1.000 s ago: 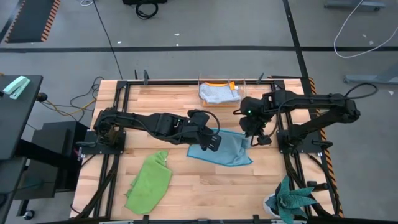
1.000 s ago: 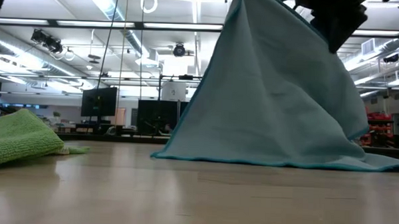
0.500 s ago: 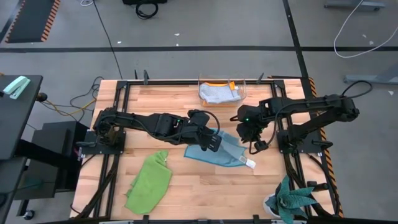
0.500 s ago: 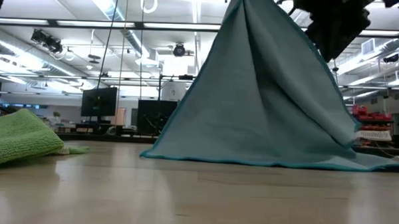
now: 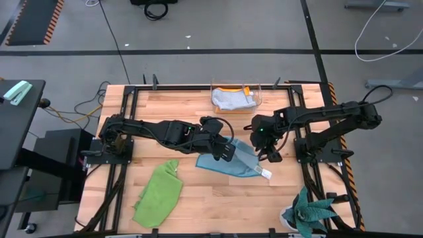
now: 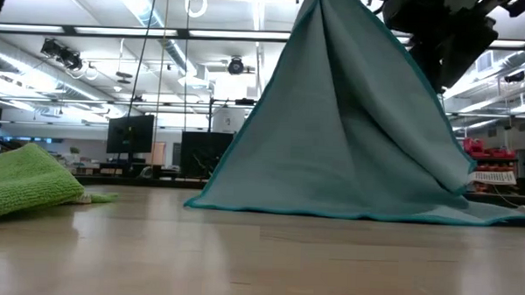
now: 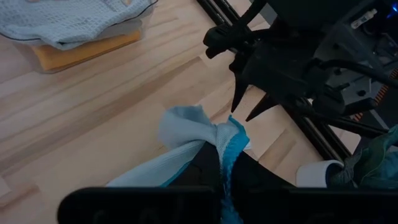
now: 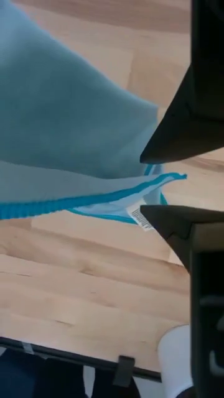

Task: Fold microfiber towels
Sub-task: Fold the blue microfiber cloth

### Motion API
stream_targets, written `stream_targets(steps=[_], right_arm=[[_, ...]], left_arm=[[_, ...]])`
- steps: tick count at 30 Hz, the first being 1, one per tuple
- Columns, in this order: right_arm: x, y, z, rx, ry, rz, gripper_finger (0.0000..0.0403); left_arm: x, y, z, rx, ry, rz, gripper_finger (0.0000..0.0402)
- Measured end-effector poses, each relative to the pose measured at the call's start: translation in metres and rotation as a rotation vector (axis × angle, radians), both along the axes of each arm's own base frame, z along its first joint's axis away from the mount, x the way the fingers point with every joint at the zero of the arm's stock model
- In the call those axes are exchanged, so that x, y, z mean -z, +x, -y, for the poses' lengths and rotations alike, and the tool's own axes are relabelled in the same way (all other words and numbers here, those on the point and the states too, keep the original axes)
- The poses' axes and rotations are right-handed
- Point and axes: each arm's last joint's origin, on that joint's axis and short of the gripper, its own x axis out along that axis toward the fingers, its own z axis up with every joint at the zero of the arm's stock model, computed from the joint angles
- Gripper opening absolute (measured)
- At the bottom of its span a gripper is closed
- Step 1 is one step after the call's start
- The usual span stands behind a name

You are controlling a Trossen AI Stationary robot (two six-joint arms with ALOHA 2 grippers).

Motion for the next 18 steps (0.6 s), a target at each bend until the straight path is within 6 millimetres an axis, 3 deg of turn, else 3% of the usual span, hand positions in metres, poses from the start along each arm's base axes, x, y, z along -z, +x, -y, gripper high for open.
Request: stream_targets(steps=[9,18], right_arm=[[0.001,0.004,-0.01,0.009,0.023,0.034,0.0172],[0.034,-0.003,-0.011,0.055,0.035,-0.032,0.0164]], left_arm=[[0.0,0.0,0.0,0.001,0.001,-0.001,0.0002],[-0.007,-0.003,-0.002,0.003,0.009,0.03,0.0002]])
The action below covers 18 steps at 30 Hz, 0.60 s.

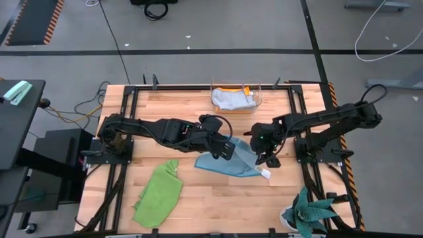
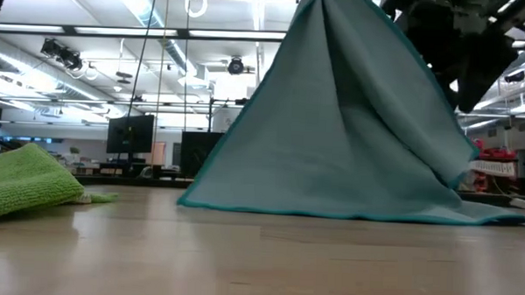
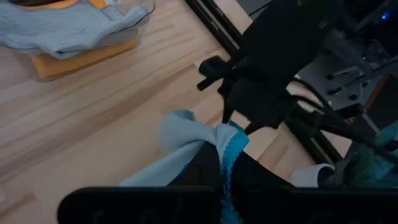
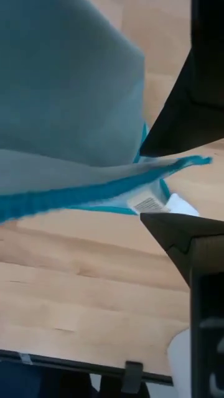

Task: Fold microfiber towels
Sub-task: Fold the blue microfiber cloth

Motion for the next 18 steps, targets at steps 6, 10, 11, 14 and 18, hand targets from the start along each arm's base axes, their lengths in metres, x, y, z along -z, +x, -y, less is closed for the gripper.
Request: stream_targets(steps=[6,10,11,14,18], right_arm=[[0.013,-0.002,0.0,0.01,0.003,-0.004,0.0154],[0.015,-0.002,0.001,0.015,-0.008,0.005,0.0141],[0.015,-0.002,0.001,0.018,-0.014,0.012,0.0136],[0.014,0.0,0.001,0.029,-0.024,0.03,0.0116],[0.014,0.0,0.001,0.047,-0.017,0.022,0.0077]], left_arm=[[-0.001,0.001,-0.002,0.0,0.004,0.013,0.0002],[-0.001,0.001,-0.002,0.001,0.005,0.013,0.0002],[-0.001,0.001,-0.002,0.001,0.005,0.013,0.0002],[-0.001,0.001,-0.002,0.001,0.005,0.013,0.0002],[-0.001,0.001,-0.002,0.002,0.005,0.013,0.0002]])
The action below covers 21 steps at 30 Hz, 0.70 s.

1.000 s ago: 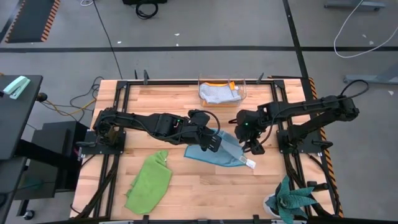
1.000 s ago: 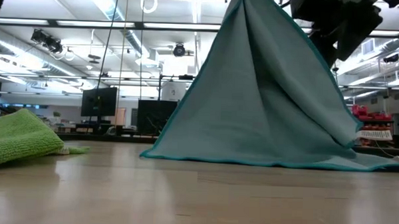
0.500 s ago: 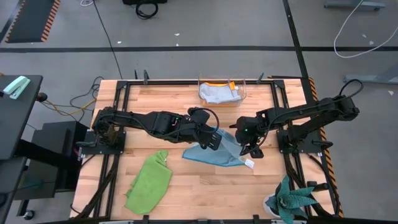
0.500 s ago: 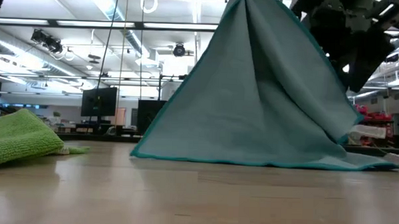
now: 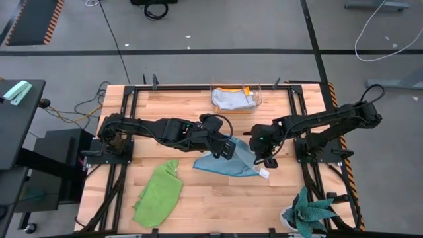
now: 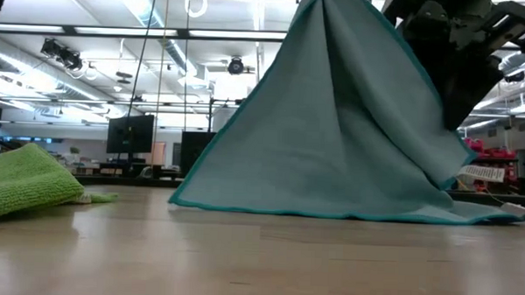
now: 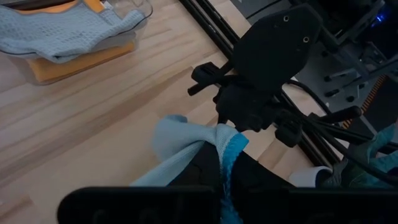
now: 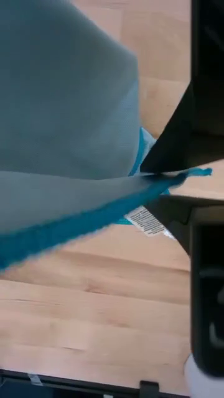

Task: Fold microfiber towels
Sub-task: Fold the blue microfiber cloth

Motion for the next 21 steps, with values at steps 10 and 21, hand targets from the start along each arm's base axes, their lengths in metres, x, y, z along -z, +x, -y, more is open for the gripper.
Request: stream_targets(steps=[10,21], right_arm=[[0.003,-0.01,0.002,0.053,-0.059,-0.107,0.001],[-0.042,-0.043,0.013,0.155,-0.22,-0.105,0.0003]], left_arm=[[0.001,0.001,0.0,0.018,0.015,-0.012,0.0002],[-0.002,-0.01,-0.007,0.009,0.032,-0.072,0.0002]])
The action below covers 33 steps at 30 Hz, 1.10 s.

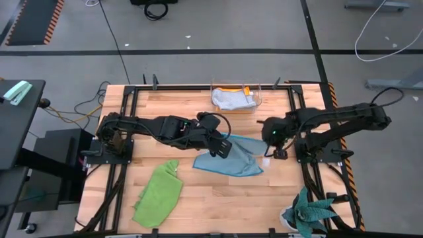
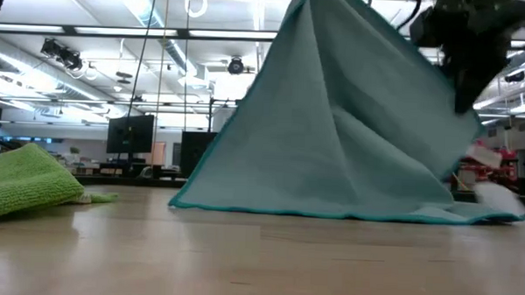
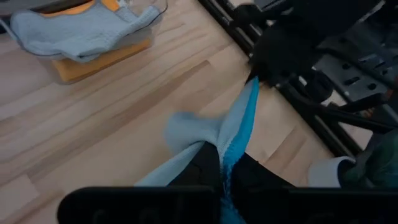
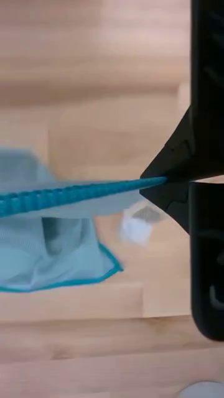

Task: Fold microfiber towels
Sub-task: Fold the blue microfiber cloth

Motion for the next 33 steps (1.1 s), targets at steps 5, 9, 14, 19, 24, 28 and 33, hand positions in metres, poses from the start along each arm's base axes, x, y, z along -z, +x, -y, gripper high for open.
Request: stream_targets(steps=[5,9,14,19,24,28,33], right_arm=[[-0.045,-0.011,0.013,0.053,-0.08,-0.007,0.0002],[-0.088,-0.016,0.023,0.085,-0.189,0.016,0.0001],[-0.134,-0.022,0.035,0.129,-0.293,0.065,0.0001],[-0.169,-0.025,0.046,0.144,-0.364,0.115,0.0],[-0.2,-0.024,0.052,0.164,-0.422,0.181,0.0],[-0.22,-0.026,0.051,0.166,-0.452,0.252,0.0],[-0.235,-0.032,0.051,0.178,-0.543,0.287,0.0]], left_arm=[[-0.008,-0.004,-0.017,0.009,0.016,0.001,0.0002],[-0.012,-0.005,-0.031,0.035,0.036,-0.02,0.0002],[-0.039,-0.015,-0.045,0.057,0.08,0.004,0.0002],[-0.069,-0.033,-0.058,0.035,0.123,0.027,0.0002],[-0.077,-0.045,-0.073,0.002,0.125,0.021,0.0002],[-0.079,-0.047,-0.09,-0.029,0.142,0.015,0.0002],[-0.08,-0.048,-0.11,-0.019,0.156,0.004,0.0002]])
